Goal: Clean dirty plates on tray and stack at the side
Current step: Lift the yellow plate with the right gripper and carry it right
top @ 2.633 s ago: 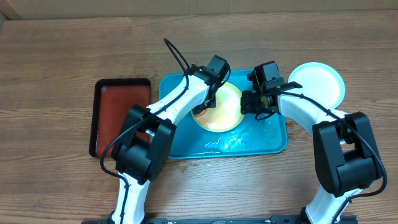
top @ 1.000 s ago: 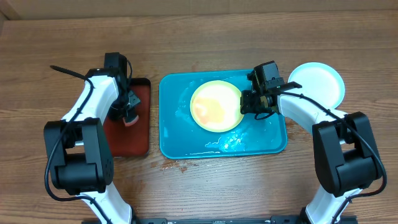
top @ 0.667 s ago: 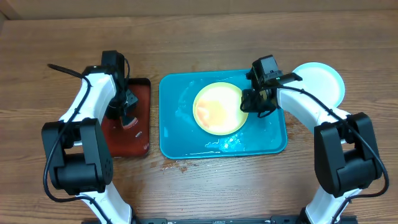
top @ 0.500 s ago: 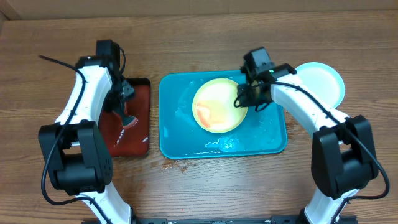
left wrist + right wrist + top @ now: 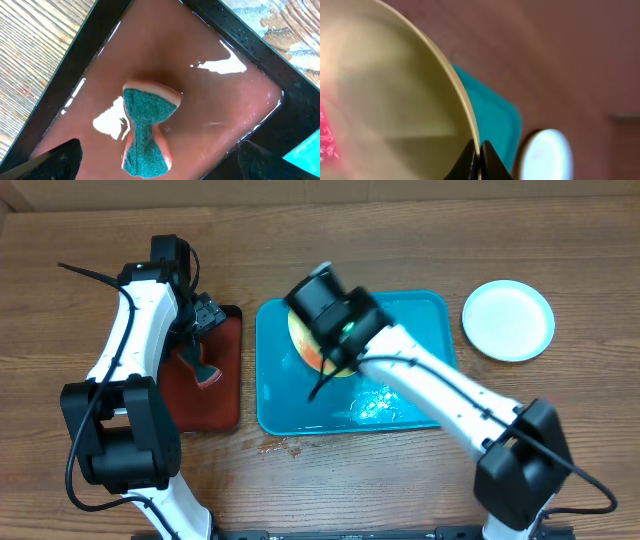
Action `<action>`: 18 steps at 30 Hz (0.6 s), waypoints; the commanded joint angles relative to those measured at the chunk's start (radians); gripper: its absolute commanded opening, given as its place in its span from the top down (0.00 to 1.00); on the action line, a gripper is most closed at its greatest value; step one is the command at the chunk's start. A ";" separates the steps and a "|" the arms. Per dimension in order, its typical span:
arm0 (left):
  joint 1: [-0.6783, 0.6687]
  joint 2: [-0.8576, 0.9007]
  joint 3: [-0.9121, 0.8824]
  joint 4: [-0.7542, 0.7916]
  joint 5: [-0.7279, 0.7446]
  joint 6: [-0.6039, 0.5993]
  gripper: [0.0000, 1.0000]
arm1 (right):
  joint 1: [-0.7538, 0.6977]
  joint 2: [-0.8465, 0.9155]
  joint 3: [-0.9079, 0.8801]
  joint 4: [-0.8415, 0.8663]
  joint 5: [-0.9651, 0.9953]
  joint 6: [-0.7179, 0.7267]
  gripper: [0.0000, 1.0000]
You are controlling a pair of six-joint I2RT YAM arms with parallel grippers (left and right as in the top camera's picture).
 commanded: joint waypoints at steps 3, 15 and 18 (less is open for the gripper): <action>0.006 0.004 0.016 0.000 0.000 0.001 0.00 | 0.098 -0.042 0.025 0.060 0.387 -0.204 0.96; 0.006 0.004 0.016 0.000 0.000 0.001 0.00 | 0.141 -0.042 0.025 0.117 0.584 -0.415 0.96; 0.006 0.004 0.016 0.000 0.000 0.001 0.00 | 0.141 -0.042 0.025 0.117 0.616 -0.423 0.96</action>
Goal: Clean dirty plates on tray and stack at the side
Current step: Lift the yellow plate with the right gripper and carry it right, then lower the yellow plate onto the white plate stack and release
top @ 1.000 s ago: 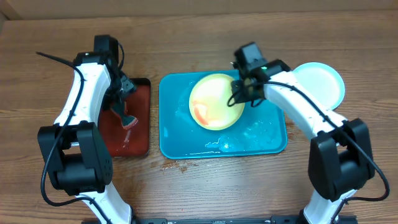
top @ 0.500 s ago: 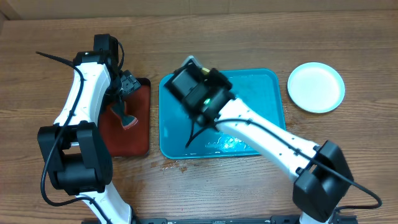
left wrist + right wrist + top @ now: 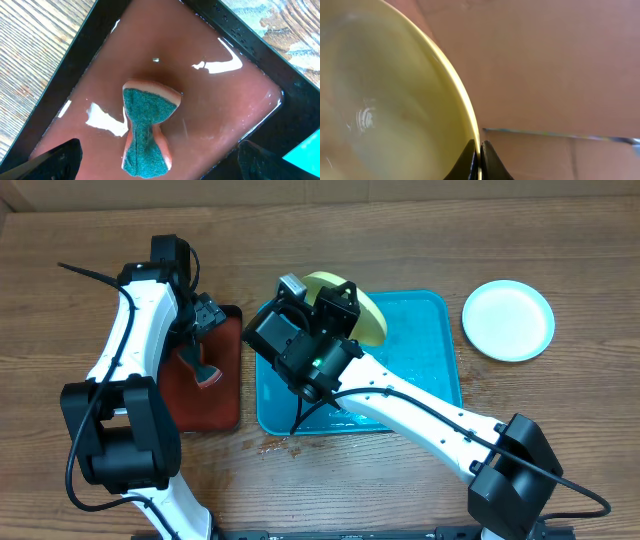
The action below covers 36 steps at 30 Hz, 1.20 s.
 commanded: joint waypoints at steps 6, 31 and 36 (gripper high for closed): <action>0.006 0.004 0.016 0.000 0.000 0.001 0.00 | 0.000 -0.042 0.024 -0.047 -0.221 0.135 0.96; 0.006 0.004 0.016 -0.003 0.000 0.000 0.00 | -1.150 -0.073 -0.023 -0.145 -1.564 0.489 0.96; 0.006 0.004 0.016 0.000 0.000 0.000 0.00 | -1.330 -0.073 -0.095 -0.140 -1.563 0.489 0.96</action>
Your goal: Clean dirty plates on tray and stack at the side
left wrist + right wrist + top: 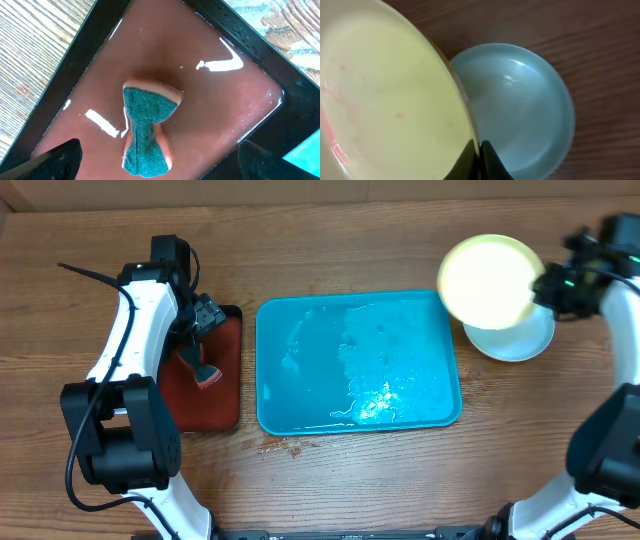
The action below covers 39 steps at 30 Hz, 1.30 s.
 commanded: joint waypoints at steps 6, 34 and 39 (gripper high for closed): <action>0.006 0.005 0.016 0.003 0.000 0.000 0.01 | -0.164 -0.041 -0.167 0.119 -0.080 0.053 0.96; 0.006 0.005 0.016 0.000 0.000 0.000 0.00 | -0.138 -0.045 -0.306 0.249 0.038 0.142 0.00; 0.006 0.005 0.016 0.001 0.000 0.000 0.00 | -0.138 -0.102 -0.274 0.162 0.037 0.142 0.00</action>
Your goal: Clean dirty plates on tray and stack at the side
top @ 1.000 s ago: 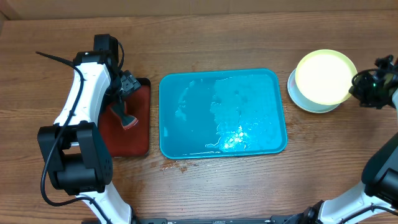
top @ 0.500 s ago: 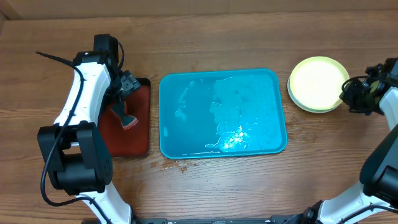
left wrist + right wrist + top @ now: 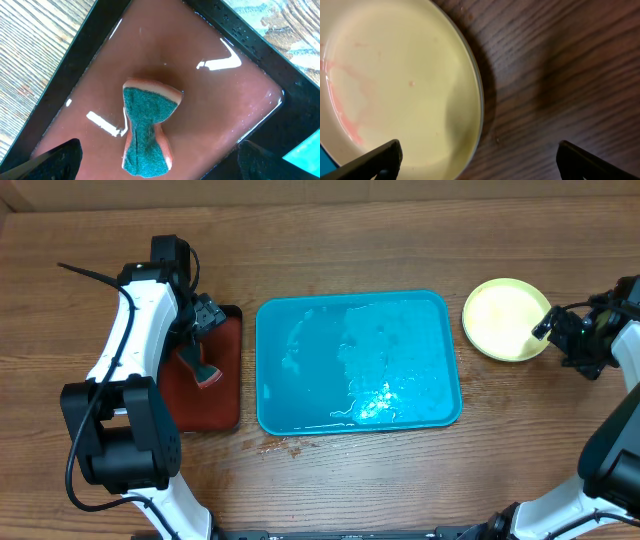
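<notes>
The yellow plate (image 3: 506, 319) lies flat at the right of the table, covering the light blue plate beneath it; faint pink streaks remain on the yellow plate (image 3: 395, 85). My right gripper (image 3: 558, 330) is open just right of the plate's rim, and in the right wrist view my right gripper (image 3: 479, 162) holds nothing. The blue tray (image 3: 357, 362) is wet and bare. A green-and-pink sponge (image 3: 147, 128) rests in the brown liquid of the black basin (image 3: 213, 375). My left gripper (image 3: 159, 160) hangs open above the sponge.
Wood-grain table (image 3: 400, 480) all around. Water drops lie on the wood near the tray's front left corner (image 3: 280, 446). The left arm (image 3: 130, 330) reaches over the basin.
The yellow plate was held tilted above the light blue plate; now it lies flat on it. My right gripper has let go and stands open beside its rim. Left arm unmoved.
My right gripper was shut on the yellow plate's rim over the tray, then held it tipped upright there. Later it held the plate over the light blue plate at the right. Now the plate is stacked and released. The sponge stayed in the basin throughout.
</notes>
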Action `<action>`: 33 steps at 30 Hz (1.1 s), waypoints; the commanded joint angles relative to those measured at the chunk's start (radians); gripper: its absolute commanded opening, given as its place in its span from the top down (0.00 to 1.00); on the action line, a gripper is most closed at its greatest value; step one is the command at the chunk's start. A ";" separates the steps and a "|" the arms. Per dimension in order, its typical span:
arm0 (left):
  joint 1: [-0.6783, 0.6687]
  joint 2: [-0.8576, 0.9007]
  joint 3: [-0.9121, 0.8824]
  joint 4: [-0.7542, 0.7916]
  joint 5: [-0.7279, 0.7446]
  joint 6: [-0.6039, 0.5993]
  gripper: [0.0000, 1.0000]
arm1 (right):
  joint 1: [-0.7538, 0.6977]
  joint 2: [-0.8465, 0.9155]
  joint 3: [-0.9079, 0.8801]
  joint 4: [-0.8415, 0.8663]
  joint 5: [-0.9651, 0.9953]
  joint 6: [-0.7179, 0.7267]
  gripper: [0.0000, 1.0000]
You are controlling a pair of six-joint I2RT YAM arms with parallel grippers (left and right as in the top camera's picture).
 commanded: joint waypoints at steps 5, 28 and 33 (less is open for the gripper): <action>0.006 0.005 0.016 0.001 0.000 0.001 0.00 | 0.000 -0.242 0.040 -0.100 -0.047 0.000 0.00; 0.006 0.005 0.016 0.007 0.000 0.001 0.00 | 0.205 -0.726 -0.090 -0.488 -0.263 0.000 0.00; 0.006 0.005 0.016 0.007 0.000 0.001 0.00 | 0.205 -0.726 -0.090 -0.490 -0.263 0.000 0.00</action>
